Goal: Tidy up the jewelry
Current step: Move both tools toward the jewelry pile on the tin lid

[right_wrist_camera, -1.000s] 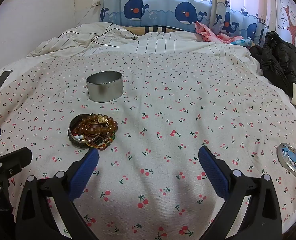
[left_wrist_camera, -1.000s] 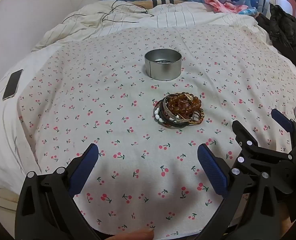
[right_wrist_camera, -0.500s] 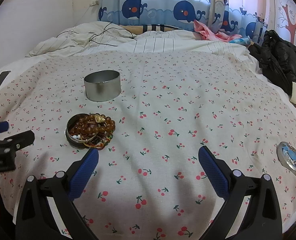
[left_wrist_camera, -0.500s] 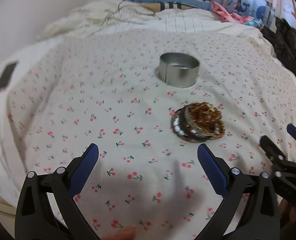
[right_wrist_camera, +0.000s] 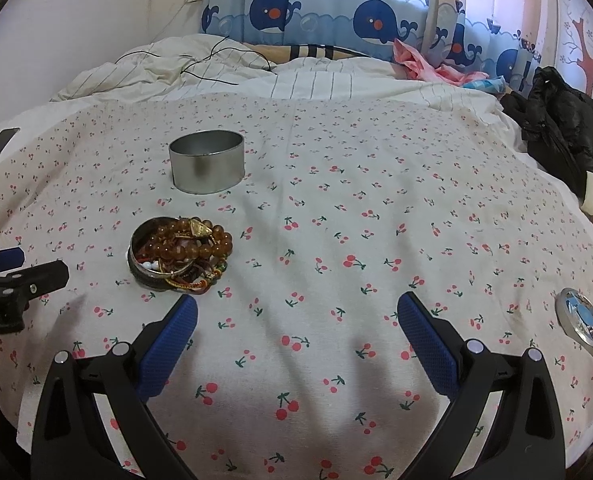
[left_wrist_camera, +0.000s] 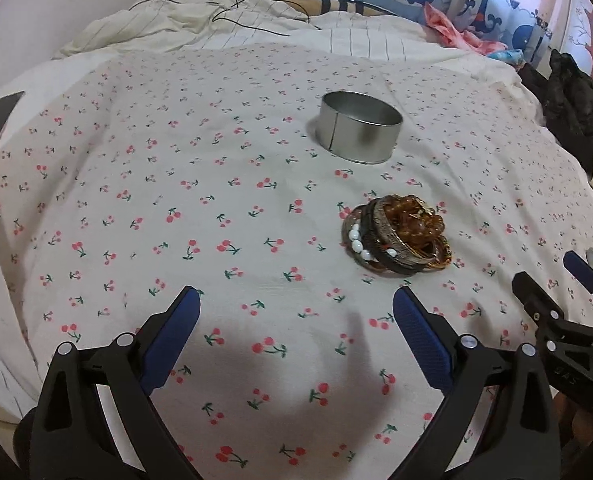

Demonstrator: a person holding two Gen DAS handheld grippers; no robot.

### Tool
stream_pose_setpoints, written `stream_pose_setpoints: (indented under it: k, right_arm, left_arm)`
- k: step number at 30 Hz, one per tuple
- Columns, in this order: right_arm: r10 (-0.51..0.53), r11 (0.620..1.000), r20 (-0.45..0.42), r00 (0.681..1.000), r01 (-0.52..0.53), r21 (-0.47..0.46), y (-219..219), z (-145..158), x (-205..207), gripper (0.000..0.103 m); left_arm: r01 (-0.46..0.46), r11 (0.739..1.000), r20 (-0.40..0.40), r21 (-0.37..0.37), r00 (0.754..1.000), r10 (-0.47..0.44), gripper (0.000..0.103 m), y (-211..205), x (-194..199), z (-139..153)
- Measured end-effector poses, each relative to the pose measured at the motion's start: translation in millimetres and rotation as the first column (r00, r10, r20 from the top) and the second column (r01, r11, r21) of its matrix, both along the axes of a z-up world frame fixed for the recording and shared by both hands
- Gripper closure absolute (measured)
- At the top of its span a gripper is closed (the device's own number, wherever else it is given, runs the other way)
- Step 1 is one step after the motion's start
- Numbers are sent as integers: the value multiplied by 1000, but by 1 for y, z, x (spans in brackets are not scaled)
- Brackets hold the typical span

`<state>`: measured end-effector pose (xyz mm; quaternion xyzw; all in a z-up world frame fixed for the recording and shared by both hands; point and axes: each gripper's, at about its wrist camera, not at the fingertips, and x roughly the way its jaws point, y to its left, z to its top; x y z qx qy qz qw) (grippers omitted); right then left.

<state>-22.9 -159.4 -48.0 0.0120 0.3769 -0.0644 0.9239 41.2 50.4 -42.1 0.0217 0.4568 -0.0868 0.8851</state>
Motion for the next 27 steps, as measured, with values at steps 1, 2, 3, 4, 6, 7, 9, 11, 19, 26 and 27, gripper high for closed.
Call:
stream_pose_setpoints:
  k: [1, 2, 3, 4, 6, 7, 9, 11, 19, 26, 27]
  right_arm:
    - [1, 1000, 0, 1000, -1, -1, 0, 0, 0, 7]
    - [1, 1000, 2, 1000, -1, 0, 0, 1, 0, 7]
    - [1, 1000, 2, 1000, -1, 0, 1, 1, 0, 7]
    - [2, 1000, 4, 1000, -2, 0, 0, 1, -1, 7]
    - [3, 1000, 6, 1000, -3, 3, 0, 1, -1, 7]
    - [4, 1000, 7, 1000, -4, 3, 0, 2, -2, 7]
    - [6, 1000, 12, 1000, -6, 7, 0, 3, -3, 7]
    - [7, 1000, 13, 1000, -7, 10, 0, 3, -3, 7]
    - [5, 1000, 17, 1000, -5, 21, -1, 6, -4, 7]
    - [8, 1000, 15, 1000, -8, 21, 0, 6, -3, 7]
    - [8, 1000, 15, 1000, -8, 21, -1, 6, -3, 7]
  left_arm:
    - [9, 1000, -3, -2, 1000, -9, 10, -3, -2, 0]
    - [12, 1000, -4, -9, 1000, -12, 10, -4, -3, 1]
    - [11, 1000, -3, -14, 1000, -12, 10, -5, -5, 2]
    - [10, 1000, -4, -23, 1000, -10, 10, -5, -6, 2]
    - [7, 999, -17, -46, 1000, -8, 10, -7, -8, 3]
    - [1, 999, -16, -49, 1000, -2, 10, -8, -9, 4]
    - [3, 999, -6, -46, 1000, -3, 10, -10, -13, 7]
    - [1, 1000, 10, -27, 1000, -1, 9, -14, -16, 10]
    - [-8, 1000, 38, 8, 999, 8, 7, -20, -23, 19]
    - [-13, 1000, 29, 12, 999, 13, 7, -18, -22, 17]
    - [-13, 1000, 28, 13, 1000, 13, 7, -18, -22, 16]
